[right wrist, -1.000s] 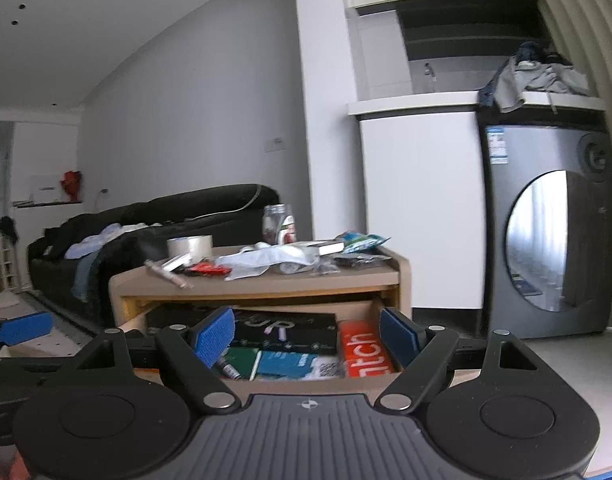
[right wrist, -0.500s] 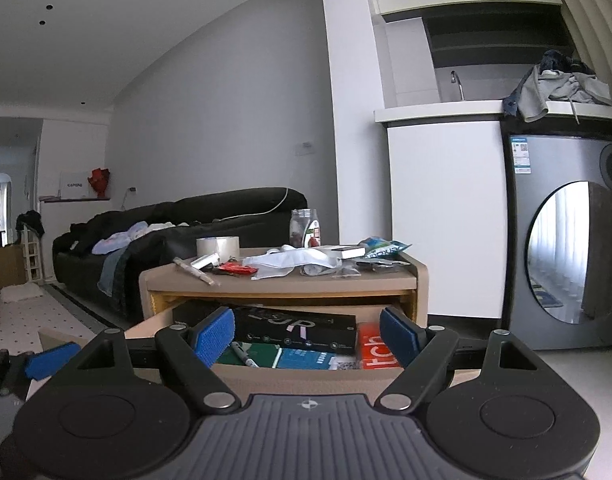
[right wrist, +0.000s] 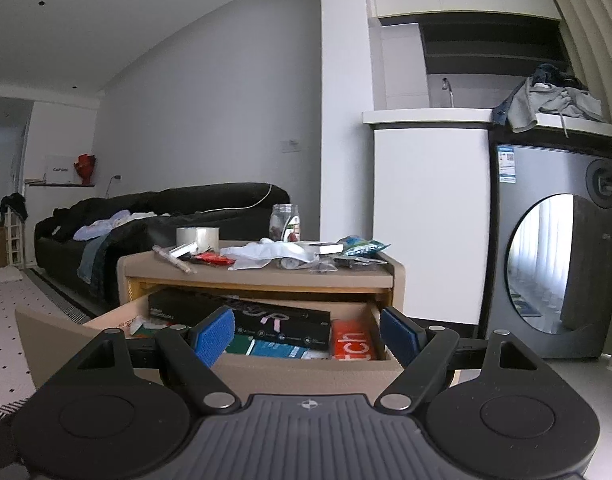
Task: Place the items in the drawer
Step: 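Move the left gripper to the black handle on the drawer front, then close the left gripper around the drawer handle, then push the drawer shut into the nightstand with the left gripper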
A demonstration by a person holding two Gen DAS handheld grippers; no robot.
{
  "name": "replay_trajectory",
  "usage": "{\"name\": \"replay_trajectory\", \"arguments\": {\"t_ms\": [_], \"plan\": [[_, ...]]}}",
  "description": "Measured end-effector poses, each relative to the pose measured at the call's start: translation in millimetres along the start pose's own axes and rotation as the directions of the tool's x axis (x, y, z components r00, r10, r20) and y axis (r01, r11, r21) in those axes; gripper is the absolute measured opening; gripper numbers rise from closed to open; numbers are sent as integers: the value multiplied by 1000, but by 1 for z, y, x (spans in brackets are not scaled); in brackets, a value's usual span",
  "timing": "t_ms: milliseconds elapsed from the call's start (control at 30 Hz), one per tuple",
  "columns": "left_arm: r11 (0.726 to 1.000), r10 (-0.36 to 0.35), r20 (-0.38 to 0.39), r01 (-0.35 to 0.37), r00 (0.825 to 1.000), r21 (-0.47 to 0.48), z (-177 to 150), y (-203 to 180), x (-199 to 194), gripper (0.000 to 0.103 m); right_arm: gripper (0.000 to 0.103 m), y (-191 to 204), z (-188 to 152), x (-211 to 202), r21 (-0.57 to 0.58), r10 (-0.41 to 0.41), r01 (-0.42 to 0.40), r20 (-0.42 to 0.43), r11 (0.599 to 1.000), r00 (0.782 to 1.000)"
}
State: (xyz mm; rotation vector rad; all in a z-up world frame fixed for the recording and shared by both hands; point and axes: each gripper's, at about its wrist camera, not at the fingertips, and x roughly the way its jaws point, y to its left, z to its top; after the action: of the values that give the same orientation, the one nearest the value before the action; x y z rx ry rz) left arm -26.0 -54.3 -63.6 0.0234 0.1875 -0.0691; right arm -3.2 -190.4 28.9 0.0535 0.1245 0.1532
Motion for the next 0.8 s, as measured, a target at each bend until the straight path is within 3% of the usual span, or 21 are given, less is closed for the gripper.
{"name": "replay_trajectory", "arguments": {"t_ms": [67, 233, 367, 800], "plan": [[1000, -2, -14, 2, 1000, -11, -3, 1, 1, 42, 83, -1, 0, 0, 3, -1, 1, 0, 1000, 1000], [999, 5, -15, -6, 1000, -42, -10, 3, -3, 38, 83, -2, -1, 0, 11, -3, 3, 1, 1000, 1000], [999, -3, -17, 2, 1000, -45, -13, 1, -3, 19, 83, -3, -2, 0, 17, -5, 5, 1, 1000, 1000], [999, 12, -25, -13, 1000, -46, -21, -3, 2, 18, 83, -6, -5, -1, 38, -10, 10, 2, 999, 1000]]}}
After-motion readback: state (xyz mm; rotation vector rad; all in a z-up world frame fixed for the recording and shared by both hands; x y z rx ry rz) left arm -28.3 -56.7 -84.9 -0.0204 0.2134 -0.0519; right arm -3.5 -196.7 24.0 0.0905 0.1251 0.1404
